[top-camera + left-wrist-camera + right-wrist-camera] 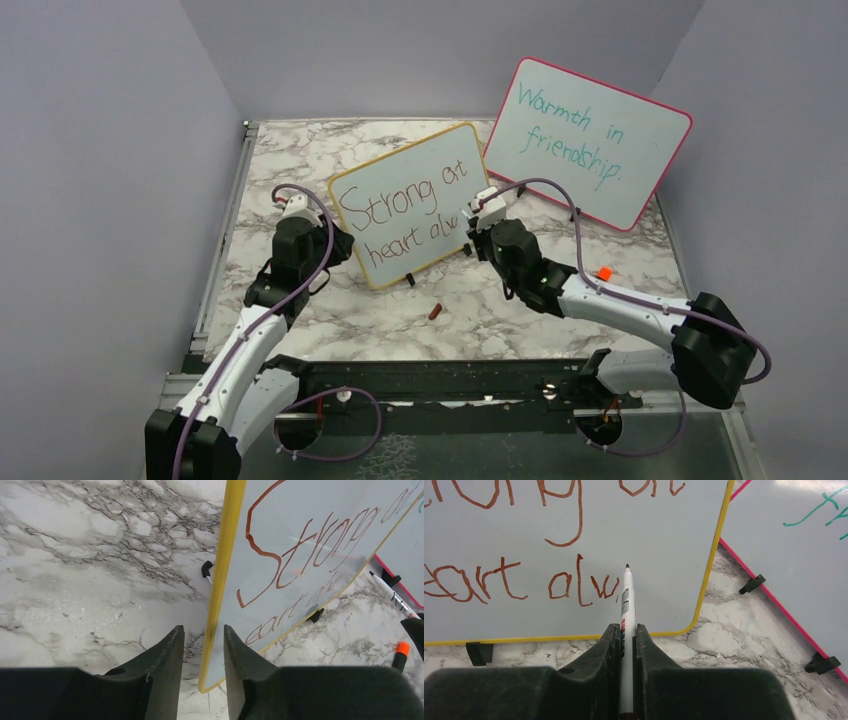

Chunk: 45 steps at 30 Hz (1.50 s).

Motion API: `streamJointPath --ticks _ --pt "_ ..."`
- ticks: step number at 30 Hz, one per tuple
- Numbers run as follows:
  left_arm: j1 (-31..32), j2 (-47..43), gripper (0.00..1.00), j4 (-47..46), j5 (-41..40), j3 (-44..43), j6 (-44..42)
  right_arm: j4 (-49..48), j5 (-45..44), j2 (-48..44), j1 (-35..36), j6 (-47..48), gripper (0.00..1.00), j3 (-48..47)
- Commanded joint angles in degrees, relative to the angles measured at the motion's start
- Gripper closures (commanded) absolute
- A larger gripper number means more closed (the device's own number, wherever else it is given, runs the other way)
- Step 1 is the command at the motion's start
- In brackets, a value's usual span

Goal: Write a sentence on the whiteboard

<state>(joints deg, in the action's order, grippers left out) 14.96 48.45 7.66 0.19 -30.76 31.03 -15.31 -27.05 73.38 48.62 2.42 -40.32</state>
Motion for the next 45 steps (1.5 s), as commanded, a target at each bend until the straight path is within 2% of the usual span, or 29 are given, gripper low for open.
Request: streamJointPath --ticks 1,3,8,13,24,29,34,40,42,45 --pt "-1.3 -1.9 0.62 7.0 -1.8 -7.3 -6.6 -1.0 2.0 -2.2 -0.2 -0.5 0.99 1.4" --pt "-3.2 -0.7 0.59 8.6 2.4 -10.6 -10.7 -1.0 2.3 -2.5 -0.2 -0.3 0.99 1.5" --pt "-11.0 6.6 0.55 12.7 18.8 -19.8 -18.9 -1.1 2.8 -3.8 -0.2 -0.1 0.99 1.9" --pt "-13.5 12.5 0.52 14.7 25.9 -29.4 -25.1 -1.1 4.3 -4.9 -0.2 -0.2 0.99 2.5" --pt "-14.2 29.9 0.47 16.5 40.6 -49.1 -31.6 -0.5 4.7 -5.8 -0.2 -0.1 0.99 2.3" --pt "-14.0 37.5 0.47 19.0 49.1 -53.6 -34.8 -0.1 4.7 -4.7 -0.2 0.0 0.99 1.4" --pt "-10.9 42.9 0.48 22.4 50.5 -57.2 -37.6 0.1 4.2 -4.1 -0.2 0.5 0.99 1.0" --pt "-9.6 48.6 0.54 25.6 51.4 -60.9 -39.4 0.2 3.8 -4.1 -0.2 0.9 0.99 1.0" --pt "-9.6 50.0 0.60 26.4 53.0 -61.9 -39.8 0.4 3.7 -4.0 -0.2 1.1 0.99 0.8" --pt "-9.6 51.7 0.77 28.7 55.3 -63.0 -41.8 0.9 3.3 -3.8 -0.2 1.4 0.99 0.4"
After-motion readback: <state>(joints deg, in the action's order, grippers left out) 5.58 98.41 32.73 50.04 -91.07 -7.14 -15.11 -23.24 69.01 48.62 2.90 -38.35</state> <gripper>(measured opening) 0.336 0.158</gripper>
